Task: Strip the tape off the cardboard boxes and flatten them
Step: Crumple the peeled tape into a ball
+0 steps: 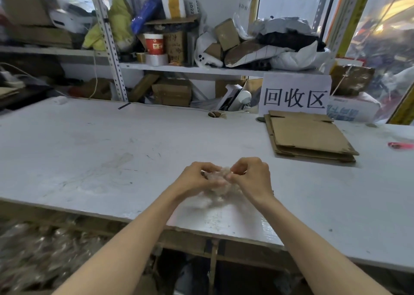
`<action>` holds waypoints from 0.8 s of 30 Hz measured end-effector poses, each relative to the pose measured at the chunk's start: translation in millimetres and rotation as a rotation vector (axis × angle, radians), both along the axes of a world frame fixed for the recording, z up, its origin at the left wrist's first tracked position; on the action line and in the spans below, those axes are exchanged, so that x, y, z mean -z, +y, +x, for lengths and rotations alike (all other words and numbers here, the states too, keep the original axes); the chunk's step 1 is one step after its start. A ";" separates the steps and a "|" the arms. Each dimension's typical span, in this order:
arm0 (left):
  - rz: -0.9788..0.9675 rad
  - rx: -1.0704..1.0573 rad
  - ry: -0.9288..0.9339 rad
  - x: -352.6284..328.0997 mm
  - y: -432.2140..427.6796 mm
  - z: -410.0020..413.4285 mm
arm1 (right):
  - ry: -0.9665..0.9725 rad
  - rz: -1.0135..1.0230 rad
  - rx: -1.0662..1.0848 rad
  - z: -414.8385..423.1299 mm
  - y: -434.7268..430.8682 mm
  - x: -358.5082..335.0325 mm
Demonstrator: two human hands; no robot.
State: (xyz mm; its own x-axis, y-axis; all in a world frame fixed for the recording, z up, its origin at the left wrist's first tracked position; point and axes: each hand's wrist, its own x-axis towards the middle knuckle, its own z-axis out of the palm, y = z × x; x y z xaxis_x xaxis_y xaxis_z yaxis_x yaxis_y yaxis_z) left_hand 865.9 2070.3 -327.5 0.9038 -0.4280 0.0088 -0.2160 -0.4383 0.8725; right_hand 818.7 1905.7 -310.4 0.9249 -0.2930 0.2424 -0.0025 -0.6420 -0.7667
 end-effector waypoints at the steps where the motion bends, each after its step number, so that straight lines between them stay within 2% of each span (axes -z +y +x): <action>1: -0.046 0.042 0.052 -3.1 7.4 -0.1 | -0.001 0.004 -0.009 -0.6 2.0 0.9; 4: -0.189 0.066 0.093 -5.7 22.1 -6.5 | 0.003 0.034 -0.023 1.1 7.2 3.4; 7: -0.222 -0.072 0.019 -10.1 27.0 -7.0 | 0.039 0.046 0.005 3.9 6.8 2.7; 10: -0.103 -0.193 -0.074 -22.2 29.0 -7.0 | 0.149 0.104 0.003 3.5 4.1 -7.1; 15: 0.157 -0.081 -0.162 -37.9 12.7 -22.7 | 0.319 -0.015 -0.139 -3.0 -8.2 -39.8; 21: 0.292 -0.060 -0.210 -46.8 8.0 -32.4 | 0.258 -0.319 -0.020 -17.5 19.3 -37.6; 24: 0.365 -0.016 -0.188 -46.9 13.2 -34.7 | 0.286 -0.351 -0.004 -24.2 27.9 -38.5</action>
State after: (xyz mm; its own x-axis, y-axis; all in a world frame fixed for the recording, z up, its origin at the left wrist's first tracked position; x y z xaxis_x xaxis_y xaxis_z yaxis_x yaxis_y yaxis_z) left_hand 831.1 2083.5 -280.5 0.9076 -0.4192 0.0243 -0.3472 -0.7165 0.6050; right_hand 794.5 1933.6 -271.9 0.9701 -0.2351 0.0611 -0.1796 -0.8635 -0.4713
